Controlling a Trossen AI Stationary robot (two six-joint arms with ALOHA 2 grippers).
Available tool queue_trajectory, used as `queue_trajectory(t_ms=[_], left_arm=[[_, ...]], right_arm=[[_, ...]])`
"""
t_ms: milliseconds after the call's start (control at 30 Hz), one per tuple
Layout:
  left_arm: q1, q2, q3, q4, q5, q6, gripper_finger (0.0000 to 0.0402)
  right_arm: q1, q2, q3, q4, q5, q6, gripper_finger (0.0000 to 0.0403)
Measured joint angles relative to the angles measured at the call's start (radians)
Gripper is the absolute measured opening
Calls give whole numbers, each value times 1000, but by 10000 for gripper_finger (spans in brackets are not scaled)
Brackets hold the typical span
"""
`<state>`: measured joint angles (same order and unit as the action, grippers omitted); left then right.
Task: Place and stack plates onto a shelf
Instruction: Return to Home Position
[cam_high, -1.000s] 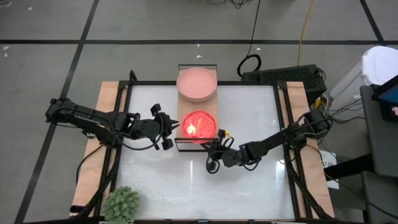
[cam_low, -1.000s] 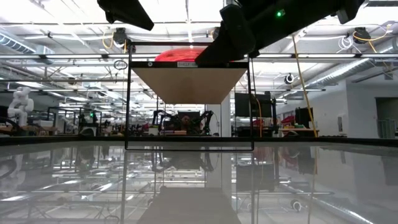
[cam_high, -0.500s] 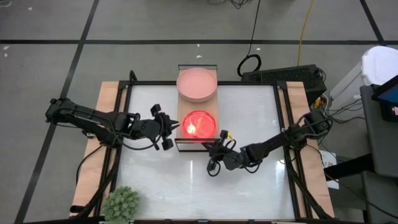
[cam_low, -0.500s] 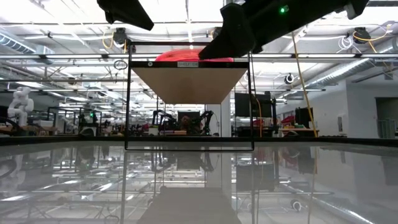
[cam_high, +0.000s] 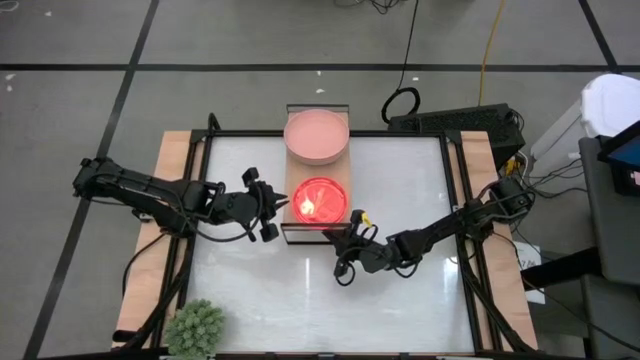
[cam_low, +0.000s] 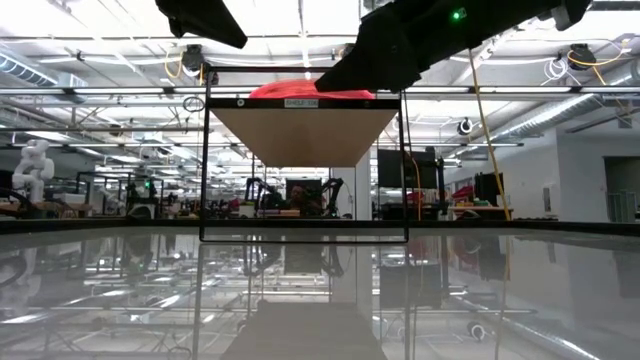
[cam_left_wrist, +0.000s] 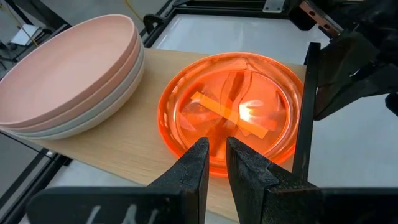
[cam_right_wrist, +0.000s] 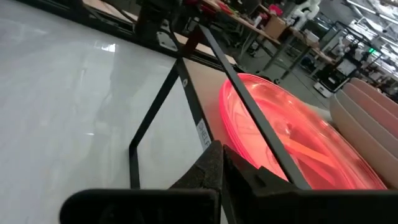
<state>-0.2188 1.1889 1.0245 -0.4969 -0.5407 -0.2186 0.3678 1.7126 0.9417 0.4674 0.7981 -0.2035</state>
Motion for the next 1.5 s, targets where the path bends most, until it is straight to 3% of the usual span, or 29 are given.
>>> queue_trajectory(t_ms=[267,433,700,933,1133,1267,1500], left_arm=[[-14,0,0,0,-15,20,63],[-40,0,0,5,-40,45,63],[-86,0,-41,157,-45,105,58],[-77,-4,-100,253,-13,167,7],[-61,-110,-206,372,11,235,5],[-36,-228,-310,438,71,243,5],[-3,-425,-490,526,87,289,4]], right_arm=[[44,-26,0,-2,-9,-30,0],[80,-125,0,-26,-10,-67,0],[105,-376,0,-345,-35,45,0],[106,-581,0,-613,-146,103,0],[106,-723,-51,-733,-270,142,0],[103,-838,-179,-659,-332,129,0],[68,-1045,-374,-526,-380,66,0]])
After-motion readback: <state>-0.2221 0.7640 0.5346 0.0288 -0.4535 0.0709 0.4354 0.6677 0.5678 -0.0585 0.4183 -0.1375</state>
